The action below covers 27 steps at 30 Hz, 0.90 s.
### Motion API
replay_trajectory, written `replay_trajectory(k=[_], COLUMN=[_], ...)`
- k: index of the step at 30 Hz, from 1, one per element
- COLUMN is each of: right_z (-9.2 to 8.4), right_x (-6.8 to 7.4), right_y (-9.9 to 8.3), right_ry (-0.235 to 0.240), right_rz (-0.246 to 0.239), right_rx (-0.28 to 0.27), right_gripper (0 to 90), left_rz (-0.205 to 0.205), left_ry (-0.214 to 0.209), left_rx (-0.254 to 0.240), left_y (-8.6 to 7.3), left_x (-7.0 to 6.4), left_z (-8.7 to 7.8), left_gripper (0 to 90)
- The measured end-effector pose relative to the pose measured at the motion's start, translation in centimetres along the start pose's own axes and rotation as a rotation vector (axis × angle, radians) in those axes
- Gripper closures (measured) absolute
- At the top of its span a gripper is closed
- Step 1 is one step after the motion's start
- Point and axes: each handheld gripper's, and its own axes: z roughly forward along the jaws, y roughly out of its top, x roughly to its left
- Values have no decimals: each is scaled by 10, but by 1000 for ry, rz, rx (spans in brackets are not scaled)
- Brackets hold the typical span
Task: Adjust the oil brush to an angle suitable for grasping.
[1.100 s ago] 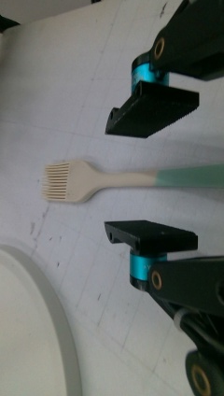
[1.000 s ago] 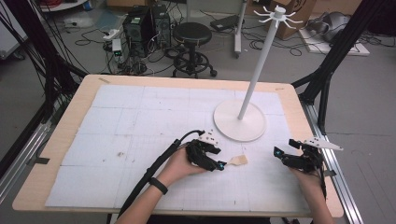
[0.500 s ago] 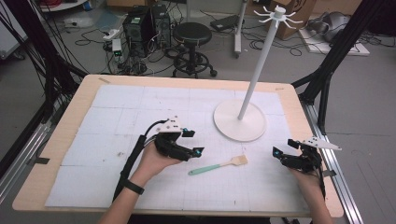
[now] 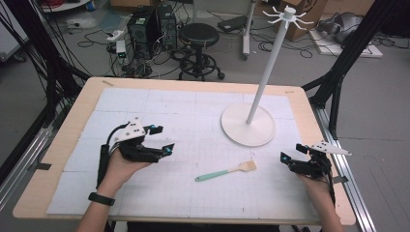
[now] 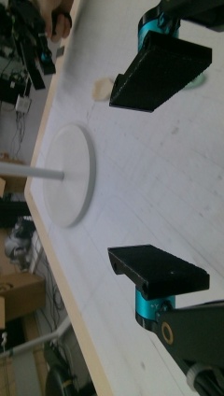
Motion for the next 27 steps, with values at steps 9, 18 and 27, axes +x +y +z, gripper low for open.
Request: replay_trajectory(k=[9,18,27], right_z=[3,4,4], right_x=[4,2,5], right_y=[2,2,3], right_ry=[10,19,28], right_rz=[-10,-3,-13], right_rx=[2,-5,-7], right_gripper=[143,143,143], left_rz=[-37,-55,-109], left_ry=[123,215,229], left_rx=[-28,-71,-29], left_y=[-25,-51,-58], left_x=[32,49,55], left_z=[-45,-66,-65], left_gripper=[176,171,158])
